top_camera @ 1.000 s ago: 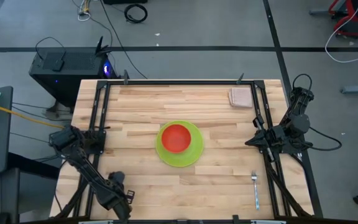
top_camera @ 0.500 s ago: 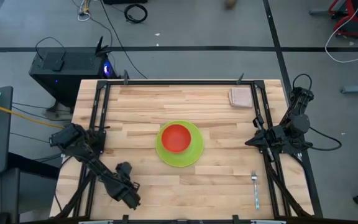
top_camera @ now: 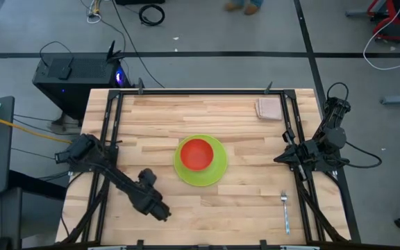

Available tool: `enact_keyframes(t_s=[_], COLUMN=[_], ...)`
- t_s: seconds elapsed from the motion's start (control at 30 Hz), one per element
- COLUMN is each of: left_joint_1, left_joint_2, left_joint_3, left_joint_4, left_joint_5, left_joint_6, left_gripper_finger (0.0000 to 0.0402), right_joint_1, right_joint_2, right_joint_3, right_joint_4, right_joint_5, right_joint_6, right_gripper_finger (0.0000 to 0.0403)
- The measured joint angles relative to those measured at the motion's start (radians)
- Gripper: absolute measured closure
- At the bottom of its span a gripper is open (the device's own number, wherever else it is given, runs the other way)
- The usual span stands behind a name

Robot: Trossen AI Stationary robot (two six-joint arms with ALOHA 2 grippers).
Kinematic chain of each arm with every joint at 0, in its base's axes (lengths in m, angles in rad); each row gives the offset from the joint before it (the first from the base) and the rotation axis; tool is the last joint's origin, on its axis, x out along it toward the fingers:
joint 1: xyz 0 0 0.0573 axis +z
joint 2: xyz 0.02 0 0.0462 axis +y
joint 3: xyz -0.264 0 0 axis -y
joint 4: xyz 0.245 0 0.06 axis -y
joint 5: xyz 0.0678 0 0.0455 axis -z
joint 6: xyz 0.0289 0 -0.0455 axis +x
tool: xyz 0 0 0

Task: Pick and place plate/cup/fork/spoon on tray
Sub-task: Put the gold spoon into the orange bowl

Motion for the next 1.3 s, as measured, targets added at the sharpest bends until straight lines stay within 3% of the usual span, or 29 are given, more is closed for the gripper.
enact_keyframes(t_s=[0.23, 0.67, 1.03, 1.3], left_joint_1=[0.099, 0.409, 0.577, 0.609], left_joint_2=[-0.001, -0.002, 0.051, 0.094], left_joint_3=[0.178, 0.384, 0.387, 0.386], left_joint_4=[-0.166, -0.121, 0.095, 0.136], left_joint_5=[-0.096, -0.151, -0.027, 0.050], left_joint_6=[0.196, 0.750, 1.073, 1.154], left_gripper_finger=[0.0388, 0.0388, 0.0388, 0.0381], right_joint_1=[0.000, 0.000, 0.000, 0.000], right_joint_2=[0.000, 0.000, 0.001, 0.002], right_joint_3=[0.000, 0.000, 0.000, 0.000], right_joint_4=[0.000, 0.000, -0.010, -0.039], right_joint_5=[0.000, 0.000, 0.000, 0.000], right_joint_6=[0.000, 0.001, 0.031, 0.065], right_gripper_finger=[0.0398, 0.0398, 0.0399, 0.0399])
